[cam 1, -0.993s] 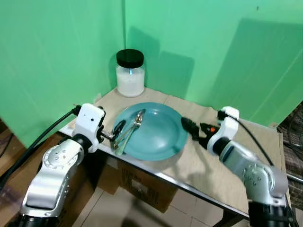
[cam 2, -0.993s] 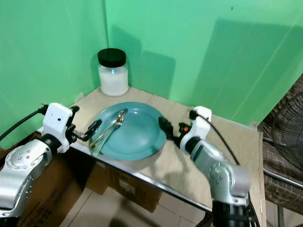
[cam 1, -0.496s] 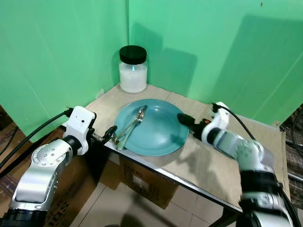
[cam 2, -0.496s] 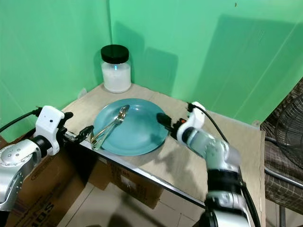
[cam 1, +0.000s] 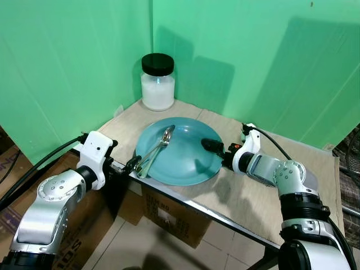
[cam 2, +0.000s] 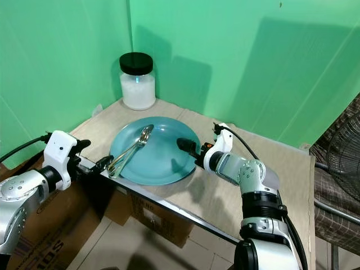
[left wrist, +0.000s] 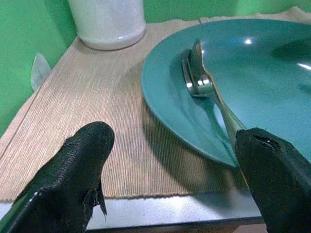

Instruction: Setting the table

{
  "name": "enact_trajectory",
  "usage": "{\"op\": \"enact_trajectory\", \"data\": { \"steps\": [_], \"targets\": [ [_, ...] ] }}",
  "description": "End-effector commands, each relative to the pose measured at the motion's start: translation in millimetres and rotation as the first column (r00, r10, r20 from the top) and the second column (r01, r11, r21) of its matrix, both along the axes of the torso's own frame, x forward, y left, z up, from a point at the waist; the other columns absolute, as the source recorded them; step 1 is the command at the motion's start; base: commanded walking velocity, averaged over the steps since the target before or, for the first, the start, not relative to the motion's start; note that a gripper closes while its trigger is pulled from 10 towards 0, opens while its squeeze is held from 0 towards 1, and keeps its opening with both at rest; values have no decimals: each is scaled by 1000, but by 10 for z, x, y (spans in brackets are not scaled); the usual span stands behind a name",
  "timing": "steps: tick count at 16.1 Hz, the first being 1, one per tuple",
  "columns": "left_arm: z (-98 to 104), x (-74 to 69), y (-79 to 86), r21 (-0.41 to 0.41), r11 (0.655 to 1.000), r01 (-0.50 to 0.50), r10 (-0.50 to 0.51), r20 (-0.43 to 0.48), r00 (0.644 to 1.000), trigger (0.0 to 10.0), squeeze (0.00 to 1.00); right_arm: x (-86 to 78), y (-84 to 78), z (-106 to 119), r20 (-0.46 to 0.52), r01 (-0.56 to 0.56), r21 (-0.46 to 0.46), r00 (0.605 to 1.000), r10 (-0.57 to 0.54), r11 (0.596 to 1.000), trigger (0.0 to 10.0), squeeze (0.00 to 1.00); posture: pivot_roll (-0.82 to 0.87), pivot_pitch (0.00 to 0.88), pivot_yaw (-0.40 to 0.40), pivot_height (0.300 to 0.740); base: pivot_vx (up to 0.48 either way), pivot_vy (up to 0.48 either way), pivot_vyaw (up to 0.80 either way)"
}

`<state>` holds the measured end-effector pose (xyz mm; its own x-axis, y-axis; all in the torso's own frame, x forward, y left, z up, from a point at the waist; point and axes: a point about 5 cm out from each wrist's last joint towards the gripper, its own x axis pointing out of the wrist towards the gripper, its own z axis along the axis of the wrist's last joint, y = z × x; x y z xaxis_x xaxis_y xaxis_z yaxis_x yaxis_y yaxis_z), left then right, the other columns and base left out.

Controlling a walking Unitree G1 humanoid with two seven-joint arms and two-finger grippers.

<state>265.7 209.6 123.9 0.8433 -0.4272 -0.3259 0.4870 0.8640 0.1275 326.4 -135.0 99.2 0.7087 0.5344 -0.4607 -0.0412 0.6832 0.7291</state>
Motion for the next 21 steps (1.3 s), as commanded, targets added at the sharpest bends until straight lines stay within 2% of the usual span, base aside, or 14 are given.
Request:
{"op": "enact_trajectory", "data": {
  "steps": [1, 2, 9, 14, 17, 18, 21],
  "targets": [
    [-17, 1, -3, -8, 1000, 4, -4, -14, 1000, 10000, 0, 20, -19, 40, -1, 4, 51, 1000, -4, 999, 1490, 0, 52, 0, -65, 740, 0, 0, 0],
    [-19, 4, -15, -16, 1000, 6, -6, -15, 1000, 10000, 0, 16, -16, 36, -13, 1, 82, 1000, 0, 997, 0, 0, 52, 0, -65, 740, 0, 0, 0],
    [-16, 3, -72, -31, 999, 29, -29, -29, 999, 10000, 0, -21, -30, -74, -85, 21, 188, 996, -5, 982, 0, 0, 51, 0, -64, 740, 0, 0, 0],
    [6, -20, -101, -45, 996, 72, -74, -42, 996, 10000, 0, -15, -26, -110, -104, 41, 214, 994, -19, 976, 0, 0, 53, 0, -63, 740, 0, 0, 0],
    [47, -91, -177, -98, 983, 158, -165, -69, 984, 10000, 0, -12, -31, -136, -118, 55, 224, 993, -29, 973, 0, 0, 54, 0, -61, 740, 0, 0, 0],
    [44, -161, -197, -99, 971, 217, -226, -100, 969, 10000, 0, -15, -38, -153, -127, 67, 231, 991, -38, 971, 0, 0, 53, 0, -60, 740, 0, 0, 0],
    [118, -196, -165, -89, 963, 256, -265, -106, 958, 10000, 0, -14, -46, -168, -138, 88, 246, 989, -55, 965, 0, 0, 56, 0, -60, 740, 0, 0, 0]
  ]
}}
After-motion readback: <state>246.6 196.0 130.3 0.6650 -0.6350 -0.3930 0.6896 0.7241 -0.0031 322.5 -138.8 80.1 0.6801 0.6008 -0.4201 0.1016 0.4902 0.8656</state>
